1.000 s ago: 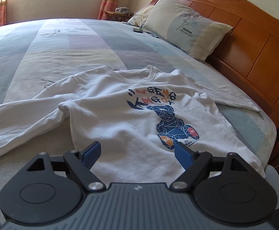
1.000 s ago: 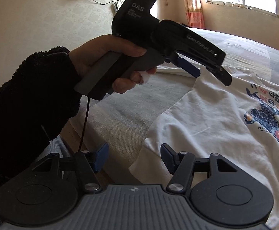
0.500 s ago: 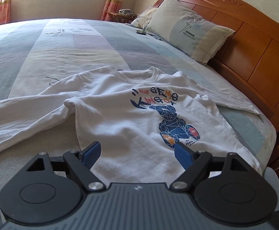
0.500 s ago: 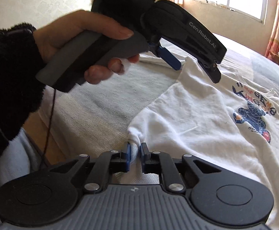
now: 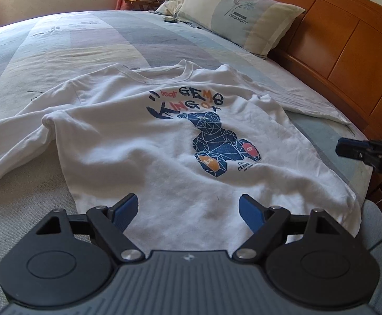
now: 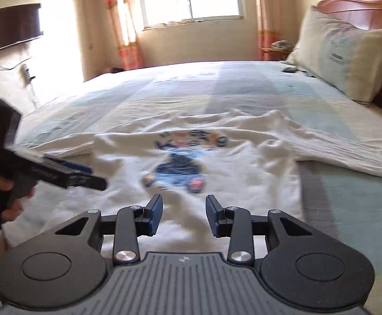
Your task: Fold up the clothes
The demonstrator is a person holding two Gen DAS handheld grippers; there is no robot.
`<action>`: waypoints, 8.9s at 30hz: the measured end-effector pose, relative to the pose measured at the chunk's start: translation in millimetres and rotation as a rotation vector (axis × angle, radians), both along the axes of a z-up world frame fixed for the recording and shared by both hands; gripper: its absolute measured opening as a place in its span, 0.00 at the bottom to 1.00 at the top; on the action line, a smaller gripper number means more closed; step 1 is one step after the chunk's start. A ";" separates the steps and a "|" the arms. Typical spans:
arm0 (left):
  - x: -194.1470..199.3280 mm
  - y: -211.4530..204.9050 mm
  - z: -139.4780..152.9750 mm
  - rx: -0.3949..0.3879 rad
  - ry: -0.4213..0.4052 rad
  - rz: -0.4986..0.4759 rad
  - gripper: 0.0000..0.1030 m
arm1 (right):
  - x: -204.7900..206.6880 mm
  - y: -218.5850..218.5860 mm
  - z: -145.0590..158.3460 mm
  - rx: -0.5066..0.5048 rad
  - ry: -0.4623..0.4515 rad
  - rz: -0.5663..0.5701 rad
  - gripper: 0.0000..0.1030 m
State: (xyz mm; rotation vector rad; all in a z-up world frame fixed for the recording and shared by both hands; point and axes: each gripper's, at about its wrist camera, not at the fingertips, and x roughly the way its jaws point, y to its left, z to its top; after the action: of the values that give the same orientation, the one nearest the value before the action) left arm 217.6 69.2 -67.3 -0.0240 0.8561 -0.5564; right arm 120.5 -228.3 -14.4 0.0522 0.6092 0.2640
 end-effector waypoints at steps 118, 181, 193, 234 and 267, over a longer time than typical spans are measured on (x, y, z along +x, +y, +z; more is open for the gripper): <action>-99.0 -58.2 5.7 0.215 -0.077 0.118 0.99 | -44.3 -13.7 -53.9 -0.099 0.069 0.105 1.00; -85.6 -21.8 3.6 0.207 0.005 0.319 0.99 | -47.2 -41.9 -73.3 -0.080 0.113 0.018 1.00; -95.2 -38.5 -12.4 0.112 0.013 0.216 0.99 | -35.9 -45.1 -68.6 0.184 0.174 0.069 1.00; -77.6 -78.4 25.4 0.257 -0.058 0.245 0.99 | -32.2 -32.2 -36.8 -0.097 0.118 -0.048 1.00; 6.7 -60.8 -9.2 0.301 -0.091 0.051 0.99 | 38.1 30.4 -56.2 -0.300 0.022 0.310 1.00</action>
State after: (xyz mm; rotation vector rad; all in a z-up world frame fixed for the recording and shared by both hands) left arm 224.2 8.4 -76.6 0.2515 0.8409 -0.3735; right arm 158.5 -197.9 -70.6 -0.3306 0.6730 0.4692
